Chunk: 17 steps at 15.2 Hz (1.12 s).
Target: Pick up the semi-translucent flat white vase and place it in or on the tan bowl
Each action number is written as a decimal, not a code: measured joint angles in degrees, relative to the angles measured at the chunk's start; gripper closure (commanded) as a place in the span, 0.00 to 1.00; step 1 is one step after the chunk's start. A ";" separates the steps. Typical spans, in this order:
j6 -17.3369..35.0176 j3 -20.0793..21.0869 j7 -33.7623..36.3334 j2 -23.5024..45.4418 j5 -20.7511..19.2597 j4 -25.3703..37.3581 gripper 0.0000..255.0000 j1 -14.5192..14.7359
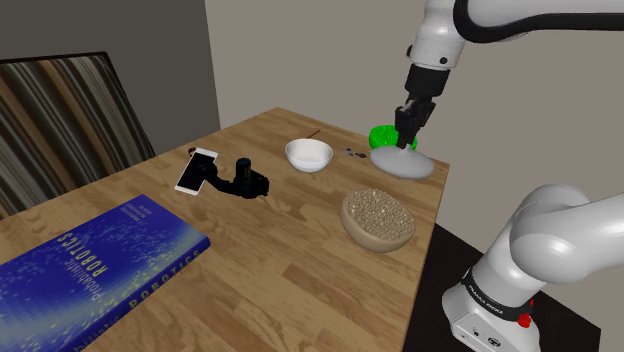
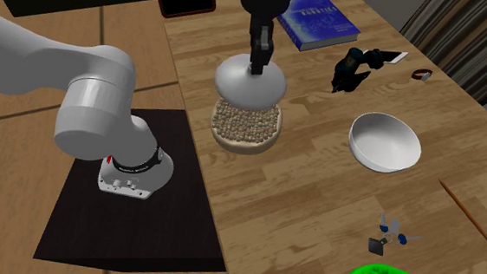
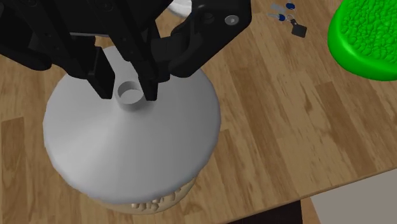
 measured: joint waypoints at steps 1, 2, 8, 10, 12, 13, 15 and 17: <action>-0.31 1.29 1.45 0.13 0.90 0.51 1.00 0.56; -0.34 2.16 2.41 0.38 1.52 0.85 1.00 0.95; 3.51 3.29 3.23 -0.22 2.46 -3.57 1.00 1.48; 4.95 3.45 3.23 -0.20 2.60 -5.00 1.00 1.54; 6.41 3.50 3.11 -0.28 2.67 -6.54 1.00 1.56; 7.12 3.58 3.12 -0.20 2.74 -7.16 1.00 1.59; 8.77 3.71 3.07 -0.10 2.88 -8.71 1.00 1.64; 10.40 3.80 2.96 0.05 2.98 -10.20 1.00 1.67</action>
